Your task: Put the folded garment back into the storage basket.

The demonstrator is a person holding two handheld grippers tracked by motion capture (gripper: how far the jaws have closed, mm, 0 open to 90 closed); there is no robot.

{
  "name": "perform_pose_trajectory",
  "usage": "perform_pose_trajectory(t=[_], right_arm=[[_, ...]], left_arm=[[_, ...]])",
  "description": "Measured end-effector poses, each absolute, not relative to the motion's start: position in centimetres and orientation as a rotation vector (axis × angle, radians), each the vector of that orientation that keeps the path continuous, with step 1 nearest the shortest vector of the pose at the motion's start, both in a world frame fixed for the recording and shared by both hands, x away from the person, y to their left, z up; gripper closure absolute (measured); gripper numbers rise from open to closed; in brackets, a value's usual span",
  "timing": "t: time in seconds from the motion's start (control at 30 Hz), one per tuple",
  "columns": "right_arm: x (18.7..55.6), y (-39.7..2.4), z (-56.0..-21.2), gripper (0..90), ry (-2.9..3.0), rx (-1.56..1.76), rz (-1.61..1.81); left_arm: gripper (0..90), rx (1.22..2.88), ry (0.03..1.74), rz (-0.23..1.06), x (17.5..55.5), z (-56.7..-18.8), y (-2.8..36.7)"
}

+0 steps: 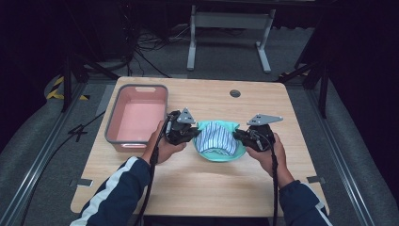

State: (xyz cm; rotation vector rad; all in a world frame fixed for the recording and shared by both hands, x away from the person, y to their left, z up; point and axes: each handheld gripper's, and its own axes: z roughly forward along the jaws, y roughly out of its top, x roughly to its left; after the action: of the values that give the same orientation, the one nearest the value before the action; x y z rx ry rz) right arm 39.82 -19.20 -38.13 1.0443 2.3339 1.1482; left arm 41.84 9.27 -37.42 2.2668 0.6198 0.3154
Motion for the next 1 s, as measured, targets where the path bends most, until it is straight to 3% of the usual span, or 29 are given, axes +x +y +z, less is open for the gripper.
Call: perform_pose_trajectory(t=[1.0], right_arm=[[42.6,-11.0,-32.7,82.6,2.348,0.898,1.213]], left_arm=[[85.7,2.186,0.753,0.471,42.0,-32.5,16.9]])
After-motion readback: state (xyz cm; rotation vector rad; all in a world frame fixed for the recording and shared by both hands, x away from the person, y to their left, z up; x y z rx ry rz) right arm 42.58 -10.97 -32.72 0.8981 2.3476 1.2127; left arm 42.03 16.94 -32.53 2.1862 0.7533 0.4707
